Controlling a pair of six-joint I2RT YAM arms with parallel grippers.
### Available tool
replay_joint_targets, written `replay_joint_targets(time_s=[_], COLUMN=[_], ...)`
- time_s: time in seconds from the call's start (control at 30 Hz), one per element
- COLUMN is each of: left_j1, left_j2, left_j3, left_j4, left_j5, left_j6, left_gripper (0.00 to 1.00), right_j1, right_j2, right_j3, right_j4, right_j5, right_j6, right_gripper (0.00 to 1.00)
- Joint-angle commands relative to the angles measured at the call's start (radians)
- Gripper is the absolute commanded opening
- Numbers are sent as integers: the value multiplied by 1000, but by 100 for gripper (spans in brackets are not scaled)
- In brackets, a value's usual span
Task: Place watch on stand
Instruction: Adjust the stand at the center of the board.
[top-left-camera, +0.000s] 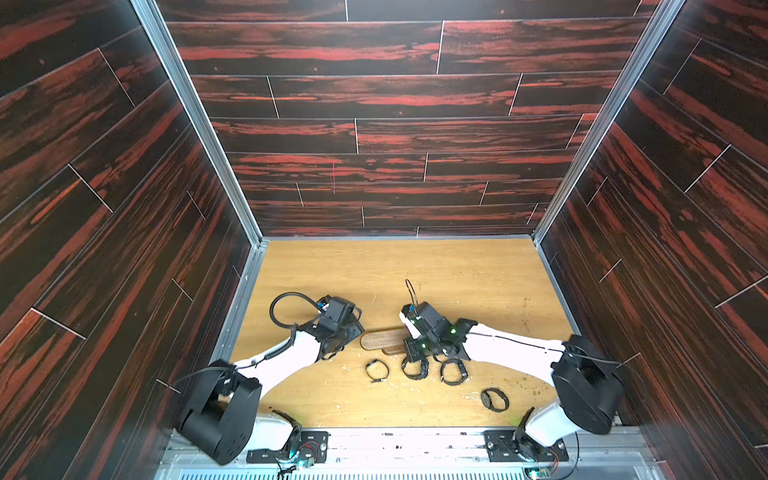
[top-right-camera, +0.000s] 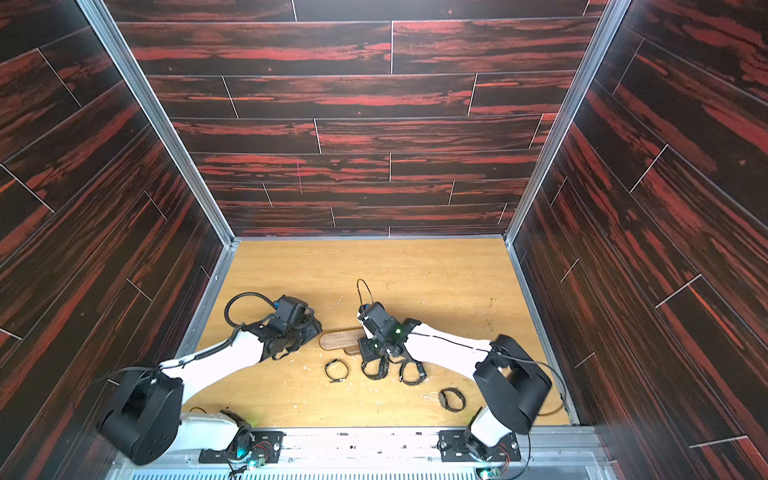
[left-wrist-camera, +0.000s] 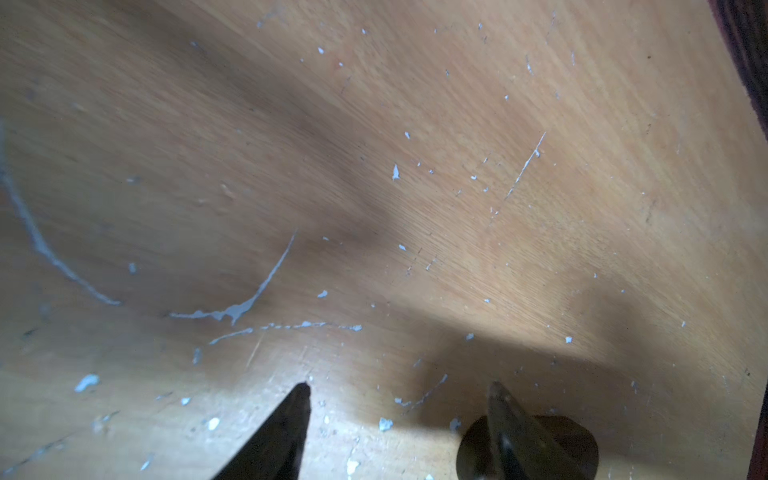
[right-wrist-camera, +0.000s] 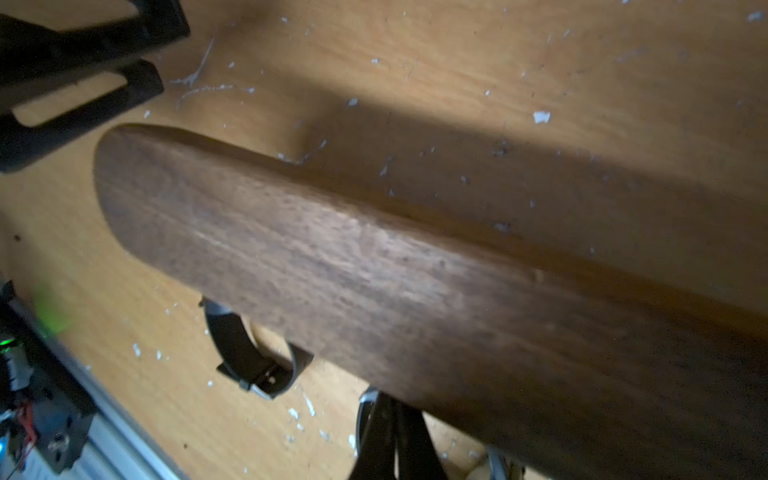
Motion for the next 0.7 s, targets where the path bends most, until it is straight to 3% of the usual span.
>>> replay_joint_targets(time_s=[0.0,0.27,0.67], left_j1=[-3,-3,-3], left_j2=[40,153,224], left_j3=[56,181,206], left_j4=[24,16,68], left_j5=[18,49,108], left_j6=[0,33,19], left_gripper=[69,69,69], right_j1=[6,-11,-11], right_j2=[44,127,98], right_j3=[52,120,25], right_j4=[11,12,44], right_j5=[41,50,-14], right_j6=[-8,-19,37], right_gripper=[7,7,7])
